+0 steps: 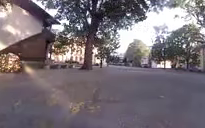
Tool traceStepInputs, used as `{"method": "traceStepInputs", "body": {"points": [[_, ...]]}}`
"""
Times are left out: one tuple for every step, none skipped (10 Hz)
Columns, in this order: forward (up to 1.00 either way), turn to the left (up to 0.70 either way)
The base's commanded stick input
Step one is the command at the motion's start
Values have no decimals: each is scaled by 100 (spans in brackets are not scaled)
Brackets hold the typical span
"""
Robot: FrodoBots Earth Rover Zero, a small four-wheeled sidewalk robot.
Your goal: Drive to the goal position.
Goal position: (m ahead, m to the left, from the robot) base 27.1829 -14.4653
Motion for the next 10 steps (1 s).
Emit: {"method": "traceStepInputs", "body": {"points": [[70,-35],[70,-35],[70,-9],[70,0],[70,0],[70,0],[70,0],[70,0],[70,0],[70,0]]}}
